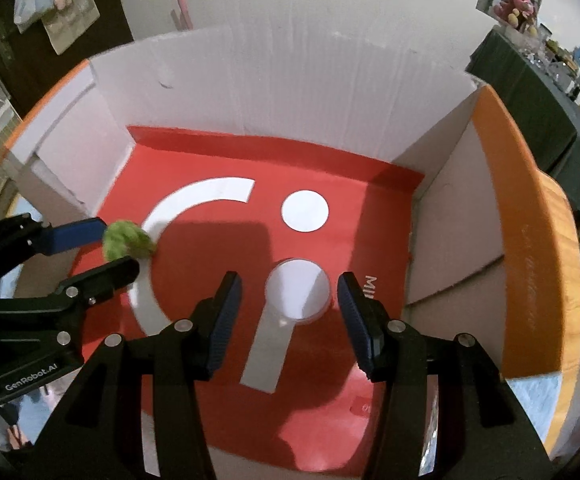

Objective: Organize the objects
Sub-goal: 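Withdraw both tools from the box back over the towel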

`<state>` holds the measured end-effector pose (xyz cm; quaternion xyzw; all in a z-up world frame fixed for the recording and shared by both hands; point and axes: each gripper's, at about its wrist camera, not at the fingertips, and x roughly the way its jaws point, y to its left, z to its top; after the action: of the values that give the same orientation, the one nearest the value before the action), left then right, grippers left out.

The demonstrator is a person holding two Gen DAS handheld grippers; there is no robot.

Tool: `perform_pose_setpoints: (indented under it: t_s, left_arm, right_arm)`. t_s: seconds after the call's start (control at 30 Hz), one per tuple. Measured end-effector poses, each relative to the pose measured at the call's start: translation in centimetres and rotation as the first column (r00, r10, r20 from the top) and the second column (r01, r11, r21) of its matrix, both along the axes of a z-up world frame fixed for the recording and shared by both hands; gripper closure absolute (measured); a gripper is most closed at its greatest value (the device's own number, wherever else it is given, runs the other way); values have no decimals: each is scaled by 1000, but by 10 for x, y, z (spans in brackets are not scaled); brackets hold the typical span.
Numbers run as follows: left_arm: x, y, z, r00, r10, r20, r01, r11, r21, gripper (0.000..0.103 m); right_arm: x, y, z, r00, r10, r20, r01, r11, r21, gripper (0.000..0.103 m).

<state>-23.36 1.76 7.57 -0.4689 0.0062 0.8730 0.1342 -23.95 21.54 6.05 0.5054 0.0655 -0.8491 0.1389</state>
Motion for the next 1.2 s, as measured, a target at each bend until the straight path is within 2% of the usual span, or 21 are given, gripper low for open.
perform_pose_setpoints:
  t_s: [0.07, 0.1, 0.17, 0.23, 0.3, 0.37, 0.47, 0.67, 0.77, 0.9, 1.0, 1.2]
  left_arm:
    - [9, -1, 11, 1000, 3, -29, -3, 1000, 11, 50]
    - [11, 1, 15, 999, 5, -42, -4, 1000, 17, 46]
    - [21, 1, 27, 997, 9, -77, -7, 1000, 29, 45]
    - [28, 4, 36, 994, 13, -107, -10, 1000, 29, 44]
    - [41, 2, 46, 988, 24, -150, -20, 999, 28, 36]
    - [53, 1, 56, 980, 37, -194, -32, 999, 27, 32]
    - [76, -9, 71, 966, 51, -252, -45, 999, 30, 26]
    - [124, -18, 95, 932, 77, -354, -63, 997, 53, 13]
    - [144, -18, 100, 917, 78, -390, -60, 996, 59, 12]
    - [172, -22, 105, 902, 83, -424, -57, 996, 73, 3]
    - [189, -23, 104, 891, 94, -444, -69, 995, 74, 2]
    - [215, -22, 95, 889, 105, -445, -70, 993, 93, 0]
  right_arm:
    - [-2, -12, 8, 1000, 1, -30, -1, 1000, -7, 52]
    - [11, -19, 14, 999, 2, -42, -2, 1000, -8, 47]
    - [20, -20, 25, 998, 8, -70, -10, 1000, -20, 41]
    - [27, -18, 32, 995, 11, -102, -14, 1000, -22, 41]
    - [33, -24, 42, 990, 9, -139, -11, 1000, -11, 41]
    - [44, -25, 54, 982, 4, -187, -3, 1000, 8, 38]
    - [29, -41, 65, 968, -12, -250, 14, 1000, 5, 32]
    - [50, -37, 96, 940, -61, -335, 40, 997, -70, 24]
    - [75, -33, 110, 918, -80, -388, 43, 994, -103, 20]
    - [111, -26, 120, 892, -99, -442, 34, 988, -151, 15]
    - [135, -22, 123, 873, -112, -474, 33, 985, -172, 12]
    - [173, -19, 115, 838, -140, -527, 49, 982, -183, 9]
